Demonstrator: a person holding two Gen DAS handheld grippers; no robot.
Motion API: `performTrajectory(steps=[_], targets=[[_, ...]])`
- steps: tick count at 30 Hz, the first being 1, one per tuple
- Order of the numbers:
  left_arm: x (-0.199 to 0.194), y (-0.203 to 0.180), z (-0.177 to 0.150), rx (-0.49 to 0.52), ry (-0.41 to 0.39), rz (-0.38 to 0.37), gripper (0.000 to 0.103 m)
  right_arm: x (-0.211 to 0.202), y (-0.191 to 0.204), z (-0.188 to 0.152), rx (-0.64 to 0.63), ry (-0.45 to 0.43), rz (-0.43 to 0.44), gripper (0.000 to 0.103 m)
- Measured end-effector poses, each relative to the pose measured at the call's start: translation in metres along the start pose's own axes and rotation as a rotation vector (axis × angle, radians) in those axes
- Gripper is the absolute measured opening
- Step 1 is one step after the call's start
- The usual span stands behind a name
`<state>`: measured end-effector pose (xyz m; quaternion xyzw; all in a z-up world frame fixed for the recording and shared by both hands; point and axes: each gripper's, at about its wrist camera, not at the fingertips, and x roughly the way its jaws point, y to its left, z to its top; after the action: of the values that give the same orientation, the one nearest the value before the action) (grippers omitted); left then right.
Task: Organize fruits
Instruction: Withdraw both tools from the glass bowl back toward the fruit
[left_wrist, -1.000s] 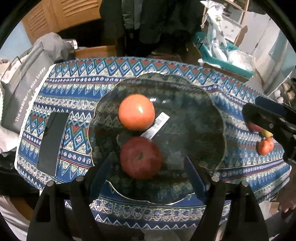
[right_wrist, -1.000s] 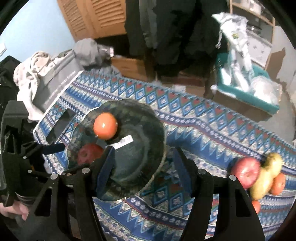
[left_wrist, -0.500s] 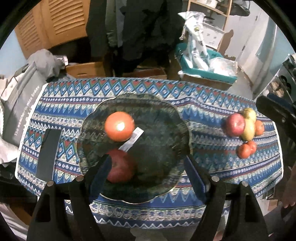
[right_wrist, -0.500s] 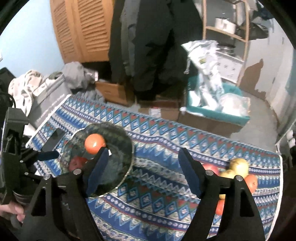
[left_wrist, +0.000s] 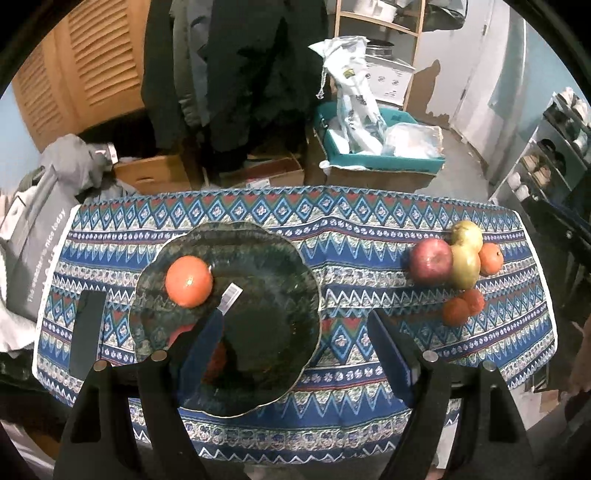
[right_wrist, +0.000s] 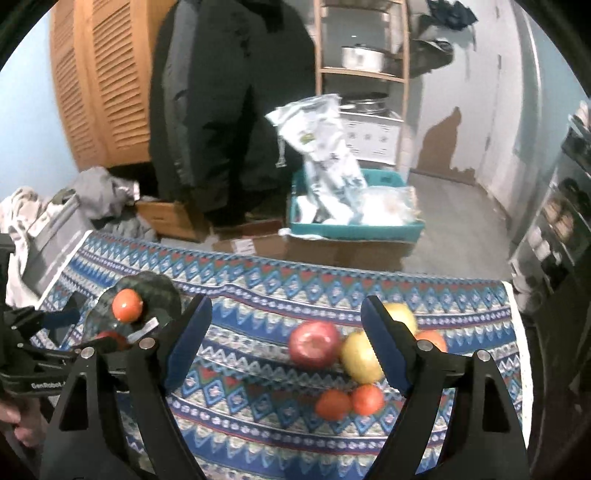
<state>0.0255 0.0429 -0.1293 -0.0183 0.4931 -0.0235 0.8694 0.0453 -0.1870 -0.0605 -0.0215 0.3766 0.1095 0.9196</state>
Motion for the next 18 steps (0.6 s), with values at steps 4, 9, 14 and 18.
performTrajectory(steps=[4, 9, 14, 18], targets=[[-0.002, -0.019, 0.005, 0.015, -0.006, -0.016, 0.082, -0.011, -0.023, -0.004, 0.015, -0.005, -0.037, 0.083], [0.0, -0.045, 0.005, 0.072, -0.005, -0.017, 0.082, -0.021, -0.05, -0.011, 0.032, 0.004, -0.071, 0.083], [0.004, -0.07, 0.006, 0.12, 0.0, -0.025, 0.082, -0.028, -0.074, -0.02, 0.052, 0.007, -0.102, 0.083], [0.004, -0.087, 0.009, 0.153, -0.014, -0.018, 0.082, -0.032, -0.089, -0.026, 0.076, 0.01, -0.113, 0.083]])
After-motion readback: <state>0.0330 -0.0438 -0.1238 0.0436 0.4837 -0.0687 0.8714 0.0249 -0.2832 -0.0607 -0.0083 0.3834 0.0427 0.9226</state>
